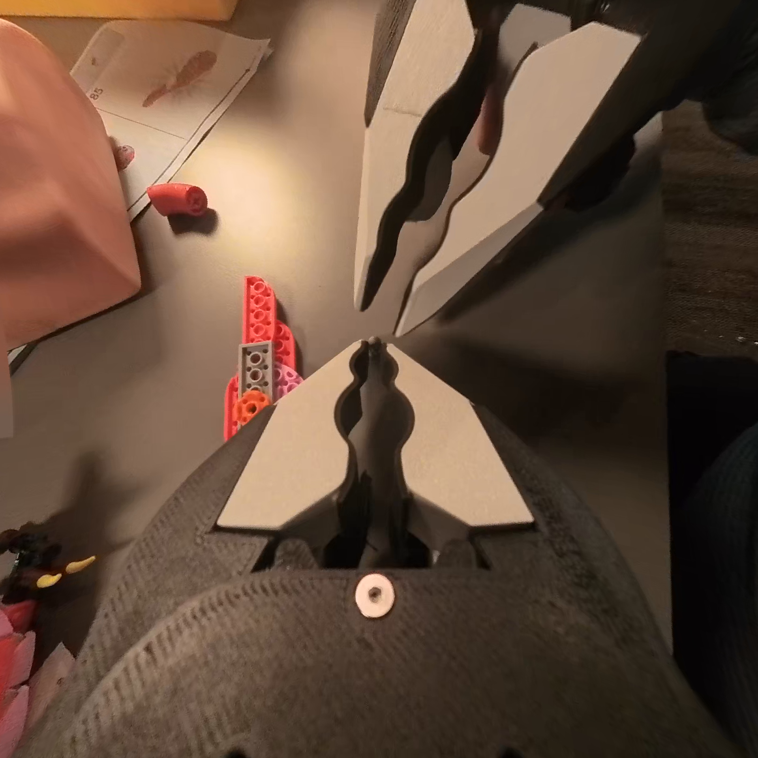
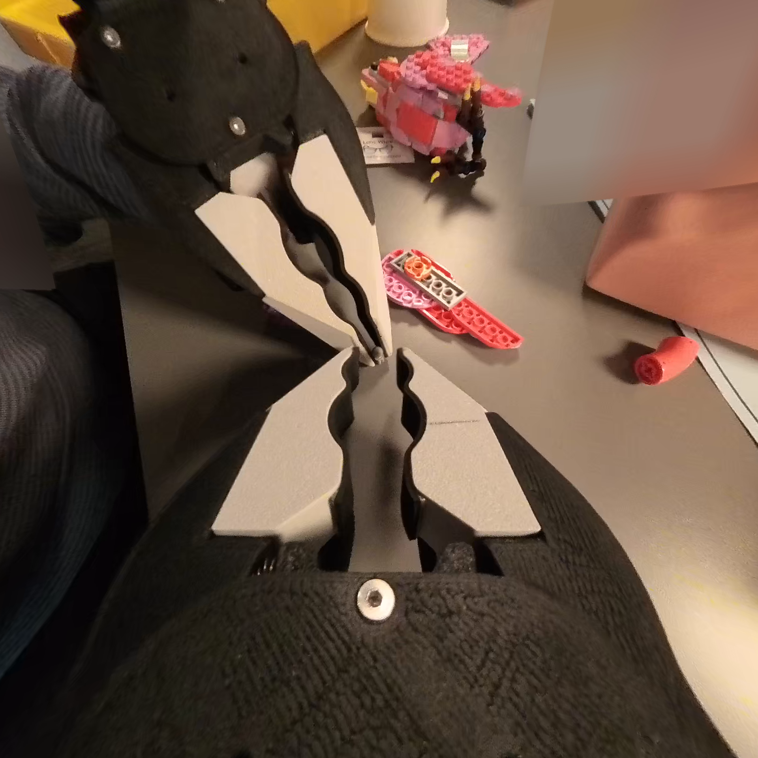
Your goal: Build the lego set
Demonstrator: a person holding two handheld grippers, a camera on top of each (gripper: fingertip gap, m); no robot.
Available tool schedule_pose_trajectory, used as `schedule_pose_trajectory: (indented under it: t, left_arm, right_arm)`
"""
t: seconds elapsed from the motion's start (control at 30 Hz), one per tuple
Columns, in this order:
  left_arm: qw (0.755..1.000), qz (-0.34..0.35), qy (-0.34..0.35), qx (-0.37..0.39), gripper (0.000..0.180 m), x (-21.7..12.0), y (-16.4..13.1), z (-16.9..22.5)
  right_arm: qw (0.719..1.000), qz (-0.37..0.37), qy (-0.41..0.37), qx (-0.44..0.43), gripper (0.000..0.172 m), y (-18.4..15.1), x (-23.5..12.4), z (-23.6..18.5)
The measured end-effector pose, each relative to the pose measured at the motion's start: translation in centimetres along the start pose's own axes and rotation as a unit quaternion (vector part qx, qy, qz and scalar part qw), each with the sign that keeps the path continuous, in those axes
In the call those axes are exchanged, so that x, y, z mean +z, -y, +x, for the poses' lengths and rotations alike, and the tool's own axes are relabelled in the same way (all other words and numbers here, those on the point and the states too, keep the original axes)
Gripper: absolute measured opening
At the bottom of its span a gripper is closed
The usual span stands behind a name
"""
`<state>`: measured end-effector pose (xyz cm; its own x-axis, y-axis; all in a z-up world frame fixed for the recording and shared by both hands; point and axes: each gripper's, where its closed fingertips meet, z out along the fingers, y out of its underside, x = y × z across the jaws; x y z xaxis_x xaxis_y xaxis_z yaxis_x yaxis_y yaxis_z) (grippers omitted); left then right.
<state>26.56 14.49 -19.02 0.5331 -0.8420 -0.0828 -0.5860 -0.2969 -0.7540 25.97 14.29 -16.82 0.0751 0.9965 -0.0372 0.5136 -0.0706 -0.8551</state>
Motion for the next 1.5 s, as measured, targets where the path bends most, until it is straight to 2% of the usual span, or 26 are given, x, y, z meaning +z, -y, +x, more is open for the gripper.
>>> schedule_pose_trajectory:
  t: [0.27,0.73,1.0,1.07,1.23,1.4,1.5]
  left_arm:
    - [1.0,-0.003,-0.001,0.007,0.006,-0.2,-0.3,0.0]
    - [1.0,-0.002,-0.007,-0.001,0.006,-0.3,-0.4,0.0]
    - [1.0,-0.001,-0.019,-0.02,0.015,-0.7,-0.7,0.0]
    - [0.999,-0.002,-0.036,-0.033,0.026,-1.3,-1.1,0.3]
    - [0.997,0.014,-0.027,-0.07,0.028,-3.1,-1.9,-0.2]
    - [0.998,0.009,-0.003,-0.063,0.028,-4.6,-2.7,-0.7]
    - [0.998,-0.007,0.002,-0.055,0.028,-4.9,-3.4,-0.7]
  right_arm:
    - [1.0,-0.028,0.013,-0.004,0.009,-0.5,0.8,0.0]
    - [0.999,-0.028,0.015,-0.039,0.005,-0.3,0.9,-0.4]
    - [0.998,-0.039,0.022,-0.042,0.006,-0.6,1.1,-0.5]
    - [0.998,-0.043,0.022,-0.046,0.008,-0.7,1.1,-0.6]
    - [0.997,-0.05,0.02,-0.051,0.01,-0.6,1.6,-0.1]
    - [0.988,-0.072,0.033,-0.132,0.009,-0.5,2.4,-0.8]
    - [0.974,-0.11,0.044,-0.192,0.01,-0.6,2.6,-1.4]
